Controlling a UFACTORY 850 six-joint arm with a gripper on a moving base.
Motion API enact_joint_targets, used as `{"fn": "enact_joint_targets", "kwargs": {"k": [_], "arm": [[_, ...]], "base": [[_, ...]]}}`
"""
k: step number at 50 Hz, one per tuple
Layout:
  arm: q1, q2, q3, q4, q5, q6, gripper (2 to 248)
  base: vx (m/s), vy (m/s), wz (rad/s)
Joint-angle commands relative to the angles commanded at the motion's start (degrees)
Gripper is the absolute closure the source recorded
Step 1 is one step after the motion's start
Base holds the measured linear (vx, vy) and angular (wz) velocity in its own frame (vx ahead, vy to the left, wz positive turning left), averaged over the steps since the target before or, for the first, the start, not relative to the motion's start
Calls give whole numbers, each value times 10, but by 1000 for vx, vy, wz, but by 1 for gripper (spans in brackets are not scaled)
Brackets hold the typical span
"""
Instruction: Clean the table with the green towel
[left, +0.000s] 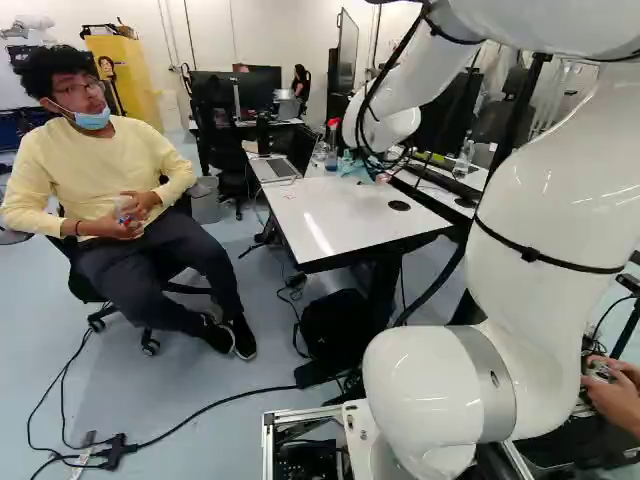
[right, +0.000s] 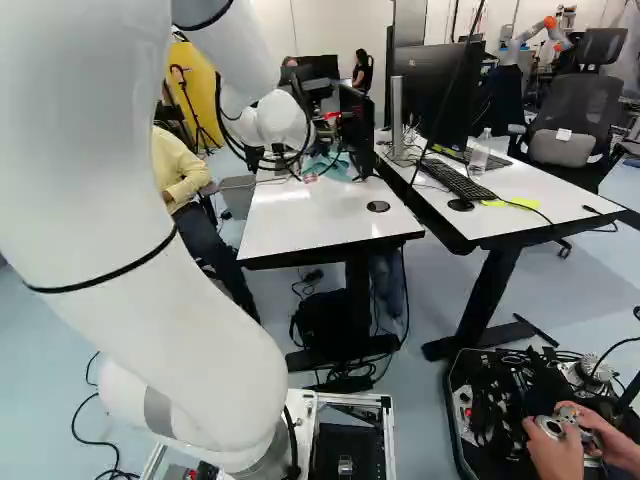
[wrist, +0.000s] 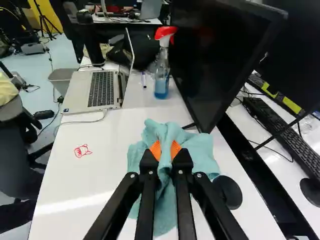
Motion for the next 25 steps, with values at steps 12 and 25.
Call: {"fn": "enact_joint_targets", "kwargs": {"k": [12,25], "arm": [[21,3,-4,3,-6,0,209],[42,-4,-12,8,-21,0,209]], "base": [[0,0,0],[0,0,0]]}}
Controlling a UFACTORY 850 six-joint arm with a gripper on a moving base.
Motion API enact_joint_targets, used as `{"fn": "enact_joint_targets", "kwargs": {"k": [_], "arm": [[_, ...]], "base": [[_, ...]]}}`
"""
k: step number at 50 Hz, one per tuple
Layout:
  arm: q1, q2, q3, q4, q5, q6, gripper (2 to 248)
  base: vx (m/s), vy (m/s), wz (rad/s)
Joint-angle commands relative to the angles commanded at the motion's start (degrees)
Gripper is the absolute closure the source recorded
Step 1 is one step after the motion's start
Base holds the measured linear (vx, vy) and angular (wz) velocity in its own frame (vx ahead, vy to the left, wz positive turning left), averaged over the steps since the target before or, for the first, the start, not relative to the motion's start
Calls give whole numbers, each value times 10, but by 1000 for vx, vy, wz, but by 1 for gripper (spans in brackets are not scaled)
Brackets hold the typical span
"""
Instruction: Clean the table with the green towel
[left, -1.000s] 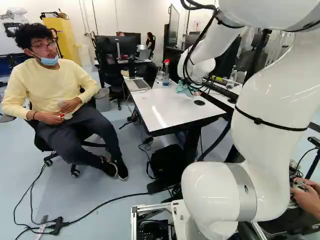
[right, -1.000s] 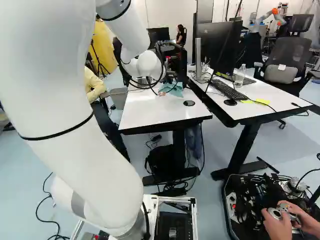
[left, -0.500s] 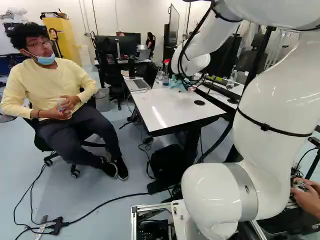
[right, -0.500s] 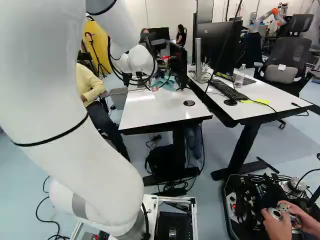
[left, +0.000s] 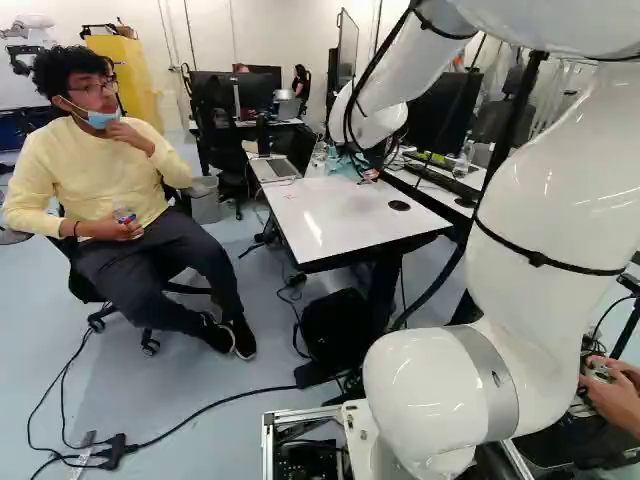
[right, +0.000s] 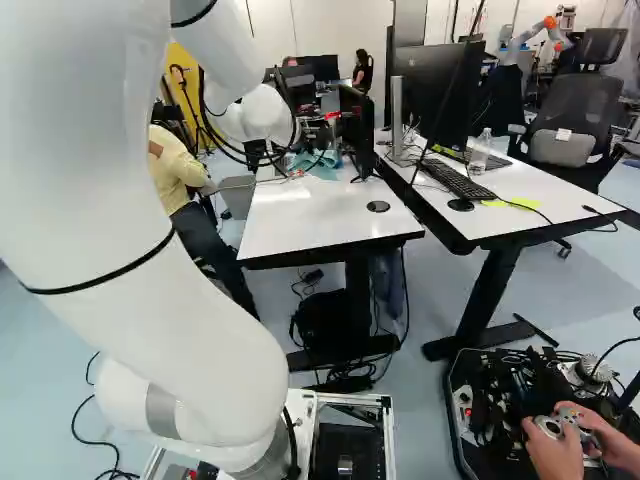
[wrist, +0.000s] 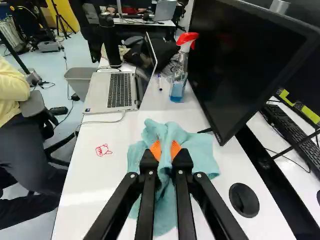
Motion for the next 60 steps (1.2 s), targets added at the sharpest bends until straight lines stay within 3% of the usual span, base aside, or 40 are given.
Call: {"fn": "enact_joint_targets", "kwargs": {"k": [28,60], "arm": [[31,-42,-64,11,-58,0,209],[68,-86,-156,23,-166,0,209]], "base": [[0,0,0],[0,0,0]]}}
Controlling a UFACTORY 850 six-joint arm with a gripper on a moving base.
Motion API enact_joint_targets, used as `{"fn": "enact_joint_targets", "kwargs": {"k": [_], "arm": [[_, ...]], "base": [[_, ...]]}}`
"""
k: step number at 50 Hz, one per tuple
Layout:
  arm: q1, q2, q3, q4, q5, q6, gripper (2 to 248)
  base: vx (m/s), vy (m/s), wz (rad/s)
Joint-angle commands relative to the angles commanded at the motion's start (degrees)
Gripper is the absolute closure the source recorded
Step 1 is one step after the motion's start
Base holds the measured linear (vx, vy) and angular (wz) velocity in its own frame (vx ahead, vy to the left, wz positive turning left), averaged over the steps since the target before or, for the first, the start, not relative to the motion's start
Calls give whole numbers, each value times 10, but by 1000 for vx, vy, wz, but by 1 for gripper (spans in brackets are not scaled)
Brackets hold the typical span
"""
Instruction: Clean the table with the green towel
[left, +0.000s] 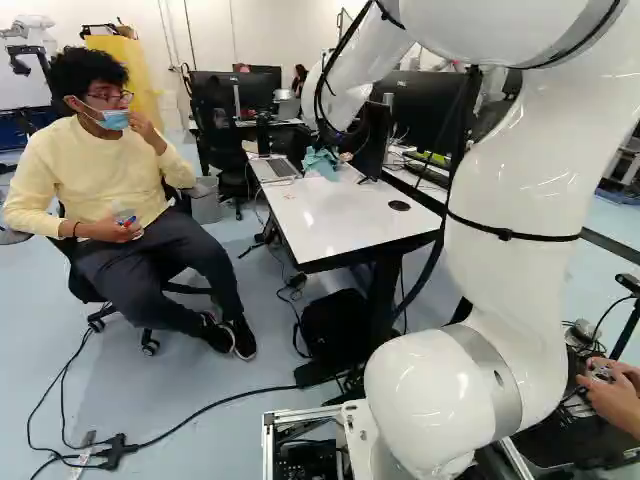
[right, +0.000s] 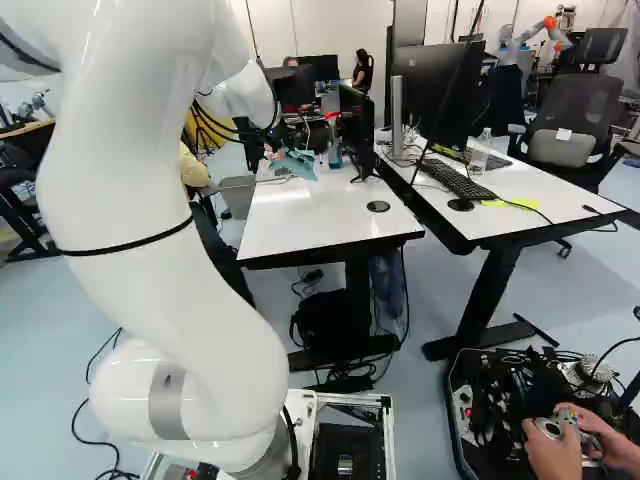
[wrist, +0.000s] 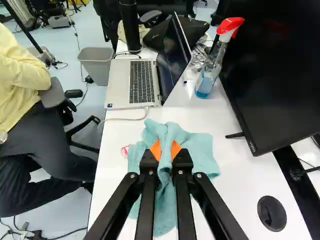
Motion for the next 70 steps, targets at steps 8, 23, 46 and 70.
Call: {"fn": "enact_joint_targets", "kwargs": {"k": [8,23,46,70], "arm": [[11,-1,-11,0,-30,0,209],[30,-7,-31,1,-87,0,209],[43,-18,-62,1,-168,0,209],[44,-43,-92,1,-182,0,209]], "base": [[0,0,0],[0,0,0],[0,0,0],[0,0,0]]}}
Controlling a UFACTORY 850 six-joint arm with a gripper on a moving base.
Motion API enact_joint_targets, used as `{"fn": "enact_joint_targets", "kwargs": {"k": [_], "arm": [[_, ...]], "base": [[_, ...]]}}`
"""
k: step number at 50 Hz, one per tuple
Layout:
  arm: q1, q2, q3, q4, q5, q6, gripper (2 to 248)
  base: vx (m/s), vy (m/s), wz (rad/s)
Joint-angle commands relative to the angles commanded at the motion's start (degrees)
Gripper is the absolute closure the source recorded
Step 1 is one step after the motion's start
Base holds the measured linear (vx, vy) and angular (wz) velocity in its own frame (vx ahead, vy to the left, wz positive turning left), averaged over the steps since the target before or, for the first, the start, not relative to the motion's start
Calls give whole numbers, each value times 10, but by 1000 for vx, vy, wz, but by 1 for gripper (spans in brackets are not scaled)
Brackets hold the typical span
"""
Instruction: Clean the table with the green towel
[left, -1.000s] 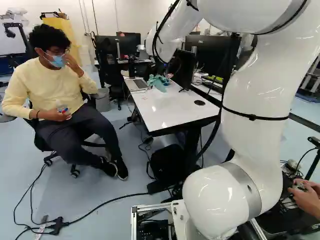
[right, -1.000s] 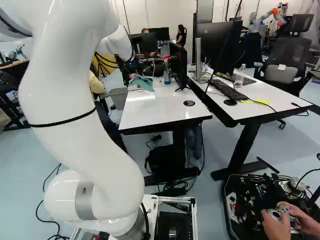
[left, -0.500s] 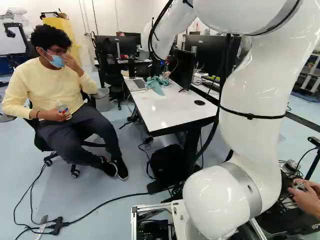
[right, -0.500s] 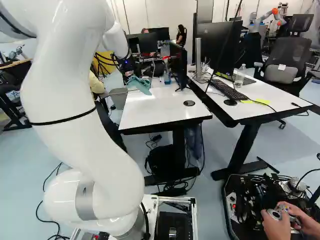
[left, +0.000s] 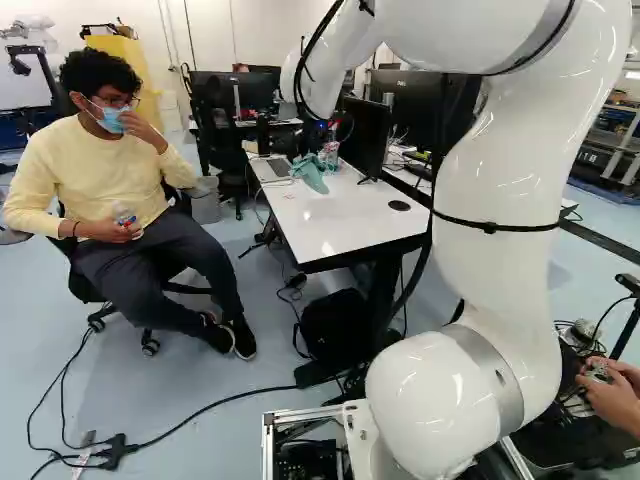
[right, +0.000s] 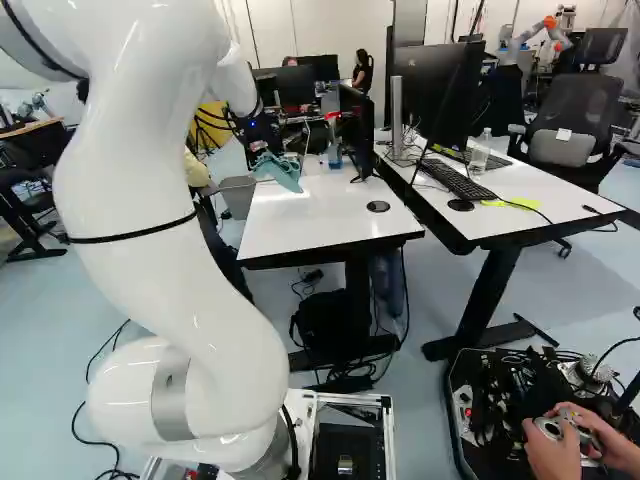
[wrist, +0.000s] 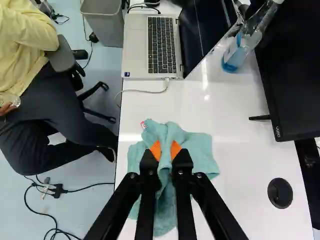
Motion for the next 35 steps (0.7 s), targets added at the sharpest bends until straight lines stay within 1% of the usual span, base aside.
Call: {"fn": "enact_joint_targets", "kwargs": {"k": [11,35], "arm": [[1,-20,-24,3,8,0,209],[15,-78,-95,4,10,0,209]], "base": [[0,0,0],[0,0,0]]}}
